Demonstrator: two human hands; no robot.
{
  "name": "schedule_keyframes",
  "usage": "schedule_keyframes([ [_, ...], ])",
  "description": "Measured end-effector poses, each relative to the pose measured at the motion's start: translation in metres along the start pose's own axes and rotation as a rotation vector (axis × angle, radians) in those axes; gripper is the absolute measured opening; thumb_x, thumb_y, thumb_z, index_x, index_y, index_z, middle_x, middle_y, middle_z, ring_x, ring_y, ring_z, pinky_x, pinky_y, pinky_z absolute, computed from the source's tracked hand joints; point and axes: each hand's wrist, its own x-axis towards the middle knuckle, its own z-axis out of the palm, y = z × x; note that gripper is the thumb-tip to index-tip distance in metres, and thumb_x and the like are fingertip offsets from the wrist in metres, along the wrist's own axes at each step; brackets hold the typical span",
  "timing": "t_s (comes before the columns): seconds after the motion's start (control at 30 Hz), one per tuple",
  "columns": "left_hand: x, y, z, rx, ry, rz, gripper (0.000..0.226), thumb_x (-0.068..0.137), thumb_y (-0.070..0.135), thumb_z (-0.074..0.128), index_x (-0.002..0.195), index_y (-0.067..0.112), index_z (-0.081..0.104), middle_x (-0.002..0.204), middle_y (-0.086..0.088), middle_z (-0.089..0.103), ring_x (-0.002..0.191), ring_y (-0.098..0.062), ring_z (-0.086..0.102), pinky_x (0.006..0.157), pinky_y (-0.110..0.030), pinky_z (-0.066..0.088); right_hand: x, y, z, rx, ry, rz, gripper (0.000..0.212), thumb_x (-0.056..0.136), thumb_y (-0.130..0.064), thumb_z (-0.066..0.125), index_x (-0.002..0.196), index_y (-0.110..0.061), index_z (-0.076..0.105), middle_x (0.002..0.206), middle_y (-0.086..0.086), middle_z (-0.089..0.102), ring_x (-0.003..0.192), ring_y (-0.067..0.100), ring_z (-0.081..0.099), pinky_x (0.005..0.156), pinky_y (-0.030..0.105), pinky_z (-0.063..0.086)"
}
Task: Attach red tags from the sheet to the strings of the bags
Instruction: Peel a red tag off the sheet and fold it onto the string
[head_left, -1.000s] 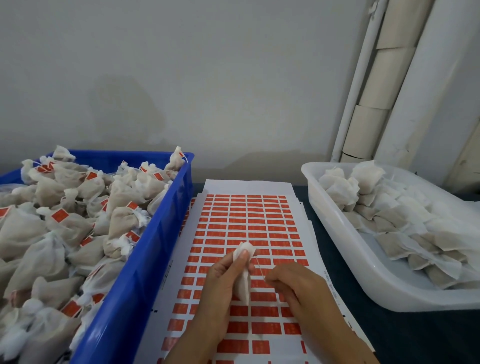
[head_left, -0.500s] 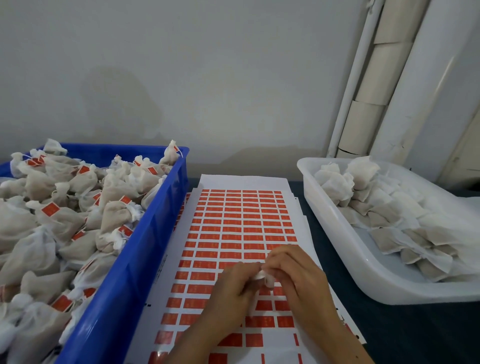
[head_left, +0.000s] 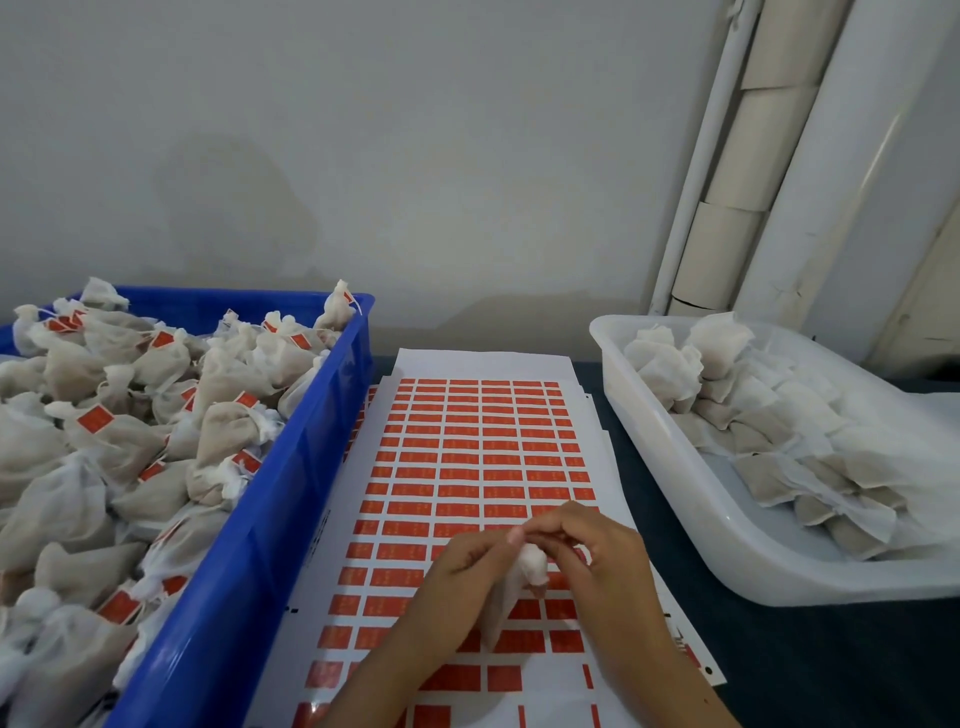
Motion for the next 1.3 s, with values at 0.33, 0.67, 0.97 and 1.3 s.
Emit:
schedule_keyframes([
  [0.33,-0.005,0.011,-0.007,-0.012,0.083,-0.019,0.024,0.083,0.035,0.057,0.071,0.049,0.070,0.078,0.020,0.069,0.077,0.002,0.062,0.057,-0.006,0.046,0.000,-0.002,-0.003,0.002,0.029,-0.041,0.015,0.083,-0.036,0.050,0.083,-0.049,0.057,0.081,-0.034,0.062,0.088,-0.010,0.059,0.078,0.000,0.042],
  [0.67,-0.005,0.015,-0.010,0.012,0.062,-0.030,0.024,0.077,0.018,0.070,0.062,0.036,0.074,0.076,0.012,0.072,0.075,-0.001,0.064,0.059,-0.009,0.048,0.003,-0.008,-0.014,-0.001,0.050,-0.147,0.017,0.081,-0.033,0.051,0.081,-0.049,0.054,0.080,-0.033,0.059,0.091,-0.006,0.059,0.079,0.001,0.043],
  [0.97,-0.002,0.012,-0.010,-0.008,0.106,-0.027,0.013,0.071,0.016,0.076,0.066,0.027,0.073,0.076,0.006,0.072,0.072,-0.005,0.067,0.057,-0.008,0.047,0.003,-0.008,-0.012,0.191,0.006,0.014,0.021,0.084,-0.013,0.063,0.077,-0.033,0.064,0.080,-0.020,0.068,0.082,0.002,0.064,0.074,0.007,0.048],
  [1.3,0.000,0.009,-0.010,0.064,0.155,-0.025,0.027,0.066,0.013,0.080,0.085,0.019,0.062,0.075,0.006,0.072,0.077,-0.010,0.069,0.065,-0.020,0.053,0.005,-0.009,-0.008,0.417,-0.044,0.199,0.013,0.083,-0.009,0.064,0.077,-0.019,0.068,0.072,-0.007,0.070,0.068,0.013,0.067,0.059,0.017,0.053],
])
